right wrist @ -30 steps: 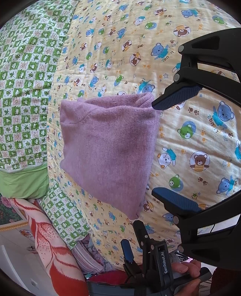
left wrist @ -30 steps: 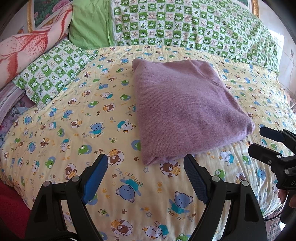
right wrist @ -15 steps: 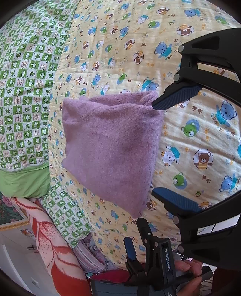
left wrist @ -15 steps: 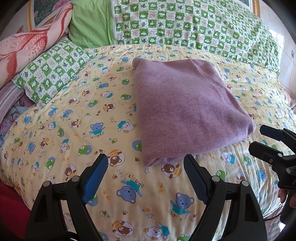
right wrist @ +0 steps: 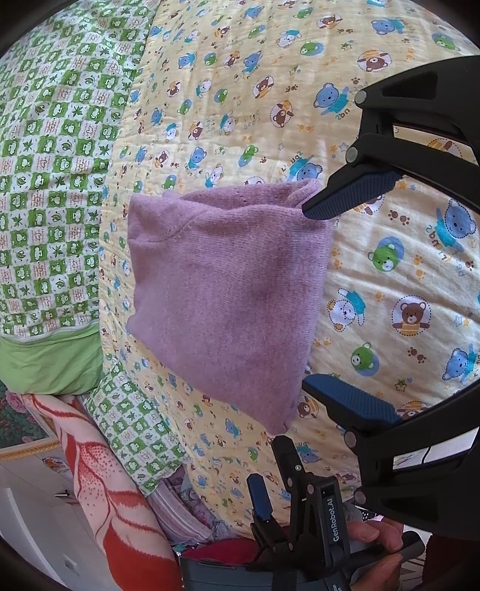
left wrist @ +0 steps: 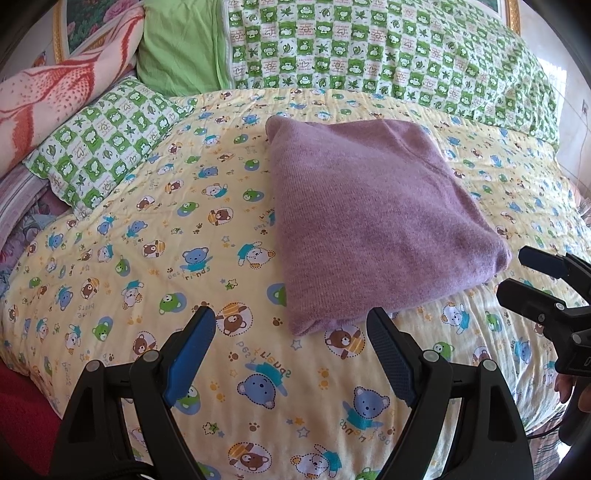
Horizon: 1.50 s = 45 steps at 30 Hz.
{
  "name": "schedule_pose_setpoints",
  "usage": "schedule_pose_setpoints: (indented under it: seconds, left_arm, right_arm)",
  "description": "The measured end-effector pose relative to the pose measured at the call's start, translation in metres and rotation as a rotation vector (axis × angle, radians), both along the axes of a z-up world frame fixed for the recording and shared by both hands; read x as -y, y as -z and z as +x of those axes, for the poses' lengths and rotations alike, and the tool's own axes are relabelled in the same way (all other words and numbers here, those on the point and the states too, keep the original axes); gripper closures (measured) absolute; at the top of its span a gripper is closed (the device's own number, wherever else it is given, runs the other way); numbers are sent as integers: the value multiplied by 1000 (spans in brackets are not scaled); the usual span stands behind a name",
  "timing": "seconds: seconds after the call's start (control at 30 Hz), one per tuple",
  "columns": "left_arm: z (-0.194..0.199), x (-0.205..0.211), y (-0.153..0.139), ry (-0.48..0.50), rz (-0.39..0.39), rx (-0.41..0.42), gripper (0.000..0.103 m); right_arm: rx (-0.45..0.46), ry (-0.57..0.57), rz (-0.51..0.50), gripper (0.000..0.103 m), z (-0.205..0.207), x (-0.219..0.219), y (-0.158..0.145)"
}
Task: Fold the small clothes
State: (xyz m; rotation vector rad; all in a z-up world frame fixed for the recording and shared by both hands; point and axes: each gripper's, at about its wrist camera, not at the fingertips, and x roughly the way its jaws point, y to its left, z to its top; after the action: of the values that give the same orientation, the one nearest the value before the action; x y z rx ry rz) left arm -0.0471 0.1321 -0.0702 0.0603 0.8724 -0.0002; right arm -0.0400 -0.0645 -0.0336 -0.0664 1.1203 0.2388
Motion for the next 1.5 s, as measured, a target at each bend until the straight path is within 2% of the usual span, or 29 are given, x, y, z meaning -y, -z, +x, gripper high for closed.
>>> schedule_pose_setpoints:
  seconds: [1.5]
  left_arm:
    - [9,-1,-5,0,-6,-10,19]
  right_arm:
    - [2,-1,4,17,8,0,0]
